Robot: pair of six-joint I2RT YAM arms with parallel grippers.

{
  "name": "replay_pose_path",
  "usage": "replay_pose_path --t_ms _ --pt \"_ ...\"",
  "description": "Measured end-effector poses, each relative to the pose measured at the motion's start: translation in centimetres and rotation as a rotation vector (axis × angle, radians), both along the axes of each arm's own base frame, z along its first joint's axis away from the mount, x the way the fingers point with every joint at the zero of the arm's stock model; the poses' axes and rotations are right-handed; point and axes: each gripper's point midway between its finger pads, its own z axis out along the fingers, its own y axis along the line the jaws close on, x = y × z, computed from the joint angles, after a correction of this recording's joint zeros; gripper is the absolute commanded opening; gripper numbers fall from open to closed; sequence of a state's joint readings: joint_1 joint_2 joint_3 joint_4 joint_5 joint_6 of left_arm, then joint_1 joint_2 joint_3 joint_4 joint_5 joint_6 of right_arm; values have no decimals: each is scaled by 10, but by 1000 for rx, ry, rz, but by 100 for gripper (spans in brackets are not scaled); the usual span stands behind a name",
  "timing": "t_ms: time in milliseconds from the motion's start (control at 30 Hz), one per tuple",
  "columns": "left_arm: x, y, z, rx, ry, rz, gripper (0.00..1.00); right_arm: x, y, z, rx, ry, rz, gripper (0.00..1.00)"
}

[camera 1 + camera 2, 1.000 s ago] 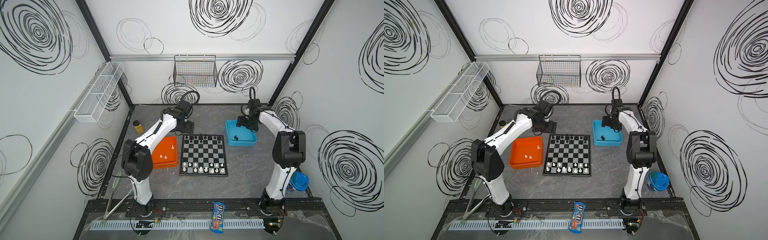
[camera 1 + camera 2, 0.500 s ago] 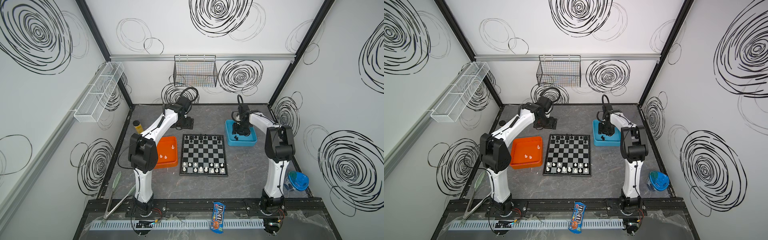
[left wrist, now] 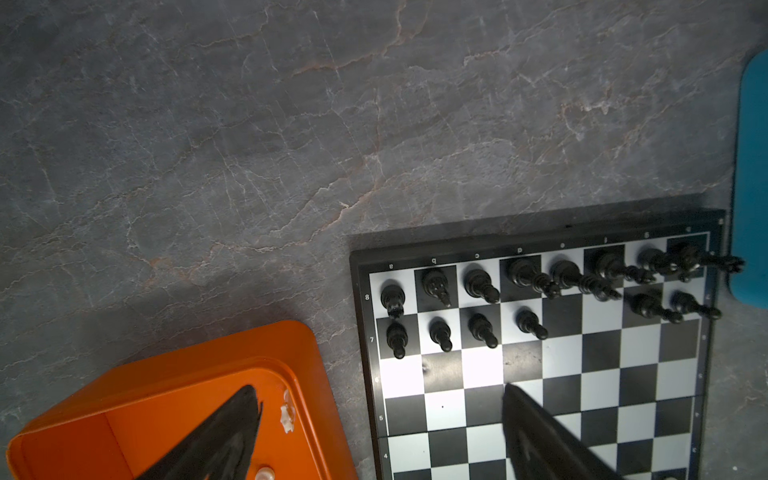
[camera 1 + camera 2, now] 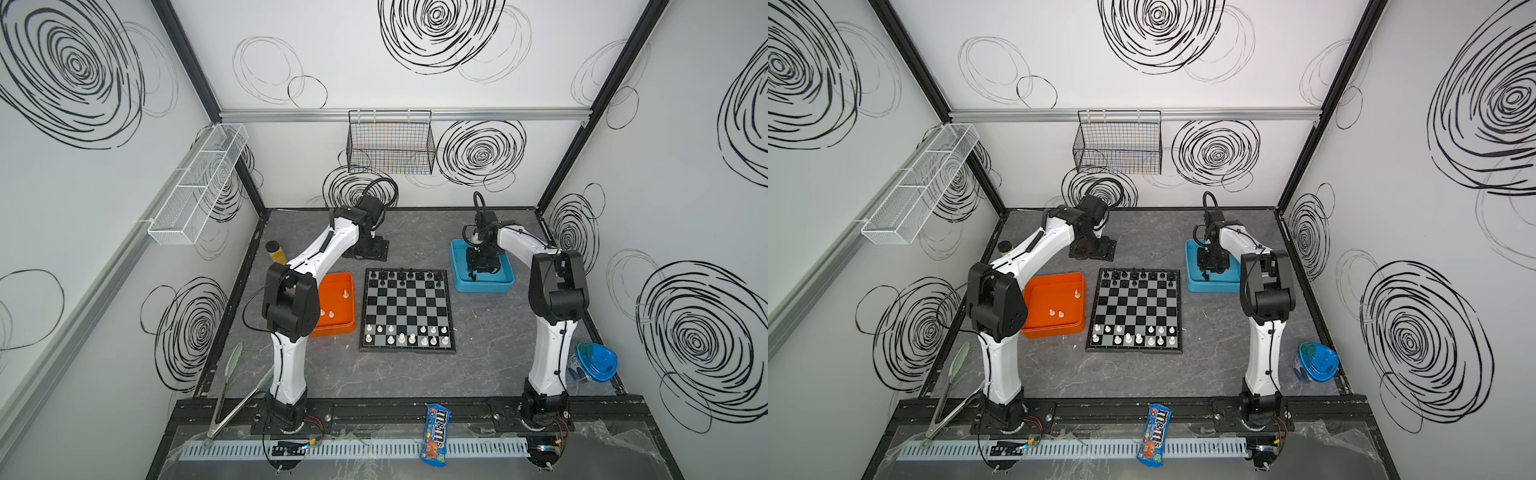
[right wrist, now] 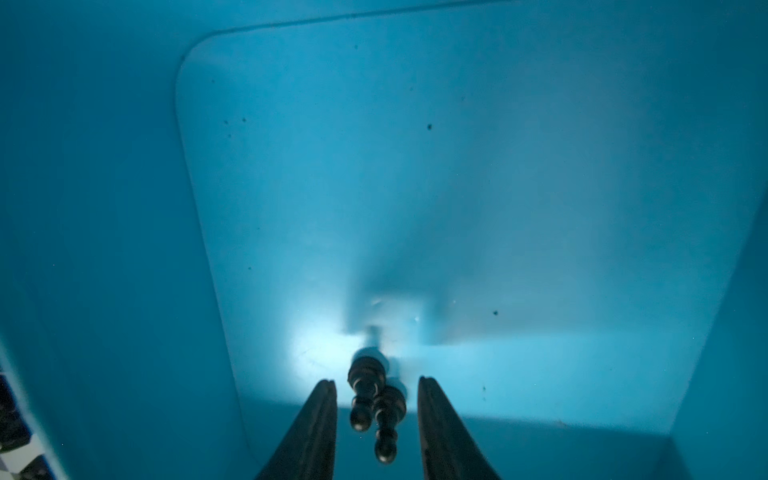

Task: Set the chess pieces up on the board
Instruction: 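Lower the right gripper onto a black pawn while the left nears the orange tray, then close the right gripper on the black pawn and lift it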

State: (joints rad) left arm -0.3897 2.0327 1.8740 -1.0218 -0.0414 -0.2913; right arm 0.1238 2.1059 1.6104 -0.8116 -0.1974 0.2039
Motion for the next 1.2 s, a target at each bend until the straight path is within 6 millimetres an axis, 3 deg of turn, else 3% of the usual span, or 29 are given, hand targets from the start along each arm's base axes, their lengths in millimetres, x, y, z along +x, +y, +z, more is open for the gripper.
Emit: replay_pose_path --t_ms 900,1200 --pt "0 0 0 -2 2 -5 94 -1 5 -7 25 22 9 14" --pt "-1 -1 0 -6 4 -7 94 1 4 -3 18 19 9 12"
